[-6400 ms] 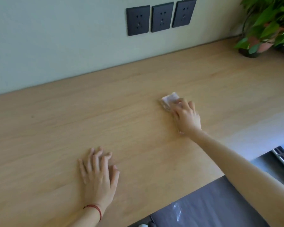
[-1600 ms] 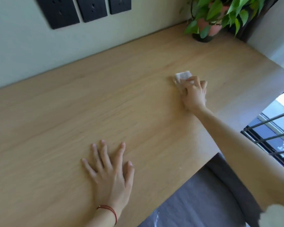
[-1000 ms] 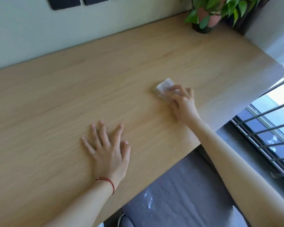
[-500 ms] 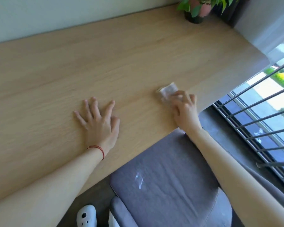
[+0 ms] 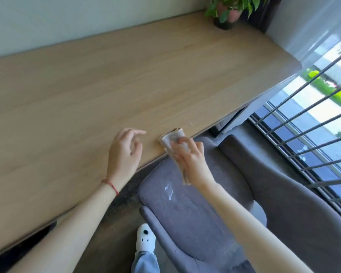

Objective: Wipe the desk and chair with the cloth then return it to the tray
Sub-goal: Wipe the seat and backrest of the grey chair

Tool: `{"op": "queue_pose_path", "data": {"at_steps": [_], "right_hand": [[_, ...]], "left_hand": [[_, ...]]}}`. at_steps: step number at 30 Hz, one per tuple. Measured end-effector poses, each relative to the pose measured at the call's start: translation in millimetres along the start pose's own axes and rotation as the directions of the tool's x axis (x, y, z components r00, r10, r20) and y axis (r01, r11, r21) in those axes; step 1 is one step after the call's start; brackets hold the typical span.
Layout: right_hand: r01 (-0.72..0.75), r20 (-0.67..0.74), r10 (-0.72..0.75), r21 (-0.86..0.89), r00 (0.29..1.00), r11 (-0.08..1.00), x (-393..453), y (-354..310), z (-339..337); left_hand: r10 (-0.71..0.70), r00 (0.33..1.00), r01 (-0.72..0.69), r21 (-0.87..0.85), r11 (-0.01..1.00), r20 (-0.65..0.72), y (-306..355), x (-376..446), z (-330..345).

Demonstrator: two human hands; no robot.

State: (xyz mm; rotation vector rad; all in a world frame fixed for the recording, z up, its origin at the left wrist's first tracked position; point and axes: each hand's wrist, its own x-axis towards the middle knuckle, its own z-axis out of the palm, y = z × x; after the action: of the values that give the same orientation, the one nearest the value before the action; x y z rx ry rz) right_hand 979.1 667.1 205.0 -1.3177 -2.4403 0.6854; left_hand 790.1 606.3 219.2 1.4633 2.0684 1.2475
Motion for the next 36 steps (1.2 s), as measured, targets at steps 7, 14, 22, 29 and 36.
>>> {"op": "queue_pose_path", "data": {"at_steps": [7,14,22,29,36], "right_hand": [[-0.369,0.036,0.541,0.769,0.841,0.522,-52.3,21.6,1.8],[-0.539,0.344,0.596,0.823,0.725,0.181,-101.6,67.8,68.6],[-0.559,0.195,0.527,0.382,0.827,0.736,-112.2,128.2,136.1],[-0.110,0.245,0.129,-0.087,0.961,0.990,-70.9,155.6,194.9],[0.138,0.472,-0.008,-0.242,0.881,0.960,-101.9,138.8,224.8]], "left_hand": [[-0.294,0.932,0.303,-0.011,0.953,0.212,-20.1,-150.1,39.6],[-0.772,0.609,0.716,0.294,0.633,0.182,-65.6,-204.1,104.8],[-0.813,0.503,0.852,0.010,0.523,-0.292,-76.4,-201.5,171.9],[-0.763,0.475,0.843,-0.021,0.537,-0.439,-90.1,-201.7,185.5],[-0.770,0.472,0.854,0.005,0.520,-0.431,-89.4,-200.0,185.5]]}}
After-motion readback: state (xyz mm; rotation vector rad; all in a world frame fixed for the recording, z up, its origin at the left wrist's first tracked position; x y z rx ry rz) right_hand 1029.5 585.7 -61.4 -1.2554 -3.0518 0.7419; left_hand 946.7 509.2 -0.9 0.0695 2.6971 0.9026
